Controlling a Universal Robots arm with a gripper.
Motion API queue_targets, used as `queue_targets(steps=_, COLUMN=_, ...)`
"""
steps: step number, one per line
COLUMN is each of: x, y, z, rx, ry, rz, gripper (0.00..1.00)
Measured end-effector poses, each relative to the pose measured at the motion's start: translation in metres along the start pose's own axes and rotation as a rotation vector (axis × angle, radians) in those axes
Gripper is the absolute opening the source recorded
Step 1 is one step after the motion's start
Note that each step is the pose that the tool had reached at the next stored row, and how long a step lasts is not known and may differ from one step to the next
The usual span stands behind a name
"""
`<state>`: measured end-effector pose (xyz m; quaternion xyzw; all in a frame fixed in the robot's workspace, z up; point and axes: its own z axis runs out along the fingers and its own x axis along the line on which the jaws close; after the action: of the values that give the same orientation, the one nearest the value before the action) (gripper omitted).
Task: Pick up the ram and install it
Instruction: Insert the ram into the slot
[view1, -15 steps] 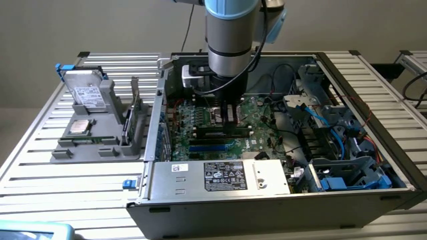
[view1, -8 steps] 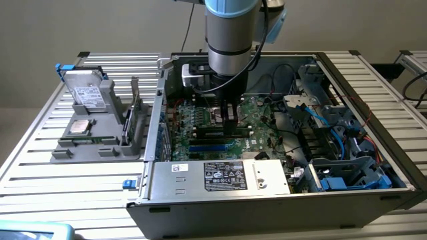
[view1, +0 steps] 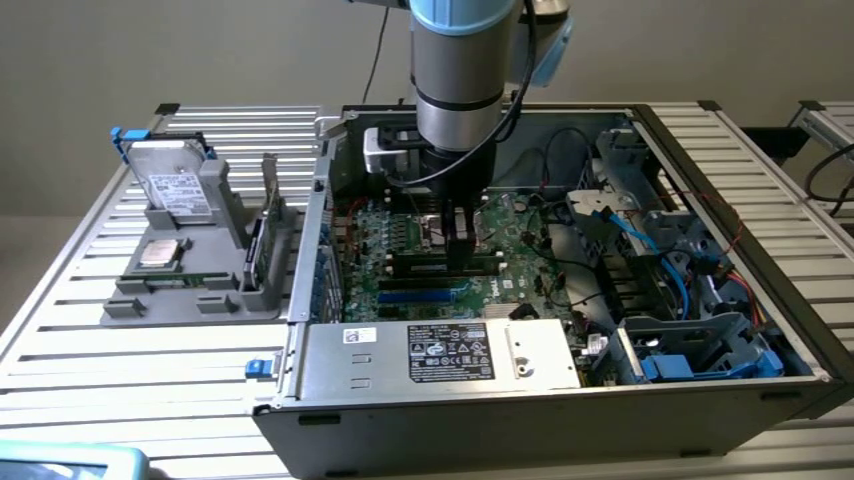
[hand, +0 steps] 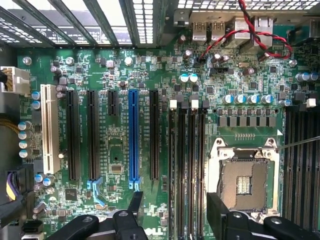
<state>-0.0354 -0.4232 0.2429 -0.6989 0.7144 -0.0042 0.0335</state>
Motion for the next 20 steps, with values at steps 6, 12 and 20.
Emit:
queue_targets(steps=6, x=0.000, y=0.0000, z=0.0000, rx=0.0000, ry=0.0001, rz=0.000, gripper=0.61)
queue_targets(steps=12, x=0.000, y=0.0000, z=0.0000, rx=0.0000, ry=0.0002, rz=0.000, gripper=0.61)
queue_targets(steps=20, x=-0.001, y=-0.0008, z=-0.0146, rx=0.0002, ry=0.0004, rz=0.000, gripper=0.61)
